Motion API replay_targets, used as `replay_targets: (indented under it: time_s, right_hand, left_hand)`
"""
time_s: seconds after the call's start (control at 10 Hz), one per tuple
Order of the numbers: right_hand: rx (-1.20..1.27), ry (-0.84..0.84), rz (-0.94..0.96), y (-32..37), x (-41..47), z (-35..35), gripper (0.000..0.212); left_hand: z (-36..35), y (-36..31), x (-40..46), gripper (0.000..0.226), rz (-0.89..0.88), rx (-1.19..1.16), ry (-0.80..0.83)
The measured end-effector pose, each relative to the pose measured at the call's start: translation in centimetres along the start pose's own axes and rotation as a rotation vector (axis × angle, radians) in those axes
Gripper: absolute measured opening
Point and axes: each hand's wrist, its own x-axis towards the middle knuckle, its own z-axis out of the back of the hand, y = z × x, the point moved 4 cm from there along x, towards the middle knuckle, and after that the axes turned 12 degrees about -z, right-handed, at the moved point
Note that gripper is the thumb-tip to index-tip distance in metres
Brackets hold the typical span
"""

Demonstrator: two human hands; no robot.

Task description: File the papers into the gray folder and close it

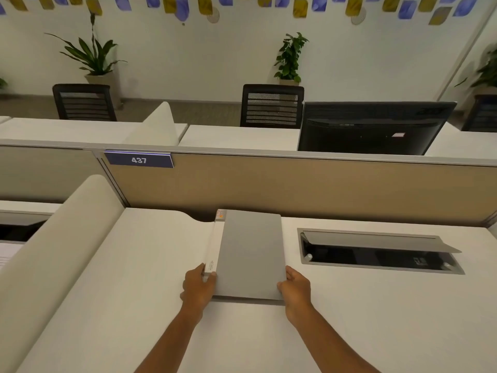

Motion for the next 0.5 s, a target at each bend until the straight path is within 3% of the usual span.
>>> replay_targets:
  time_s: [0.1, 0.3, 0.4, 0.5]
  right_hand:
    - [-0.055, 0.011, 0.034, -0.1, 0.5, 0.2, 0.055]
    - [-0.323, -0.017, 0.168, 0.0, -0.3, 0.4, 0.035]
    - [-0.494, -0.031, 0.163, 0.0, -1.1, 1.2, 0.062]
    - [-0.588, -0.049, 0.174, -0.7, -1.7, 2.9, 0.064]
  left_hand:
    - [0.0, 0.2, 0.2, 0.033, -0.006, 0.084, 0.004]
    - [0.7, 0.8, -0.4, 0.053, 0.02, -0.02, -0.027]
    - [1.1, 1.3, -1.1, 0.053, 0.015, 0.018, -0.018]
    - [1.2, 2.0, -2.9, 0.056, 0.008, 0.14, -0.031]
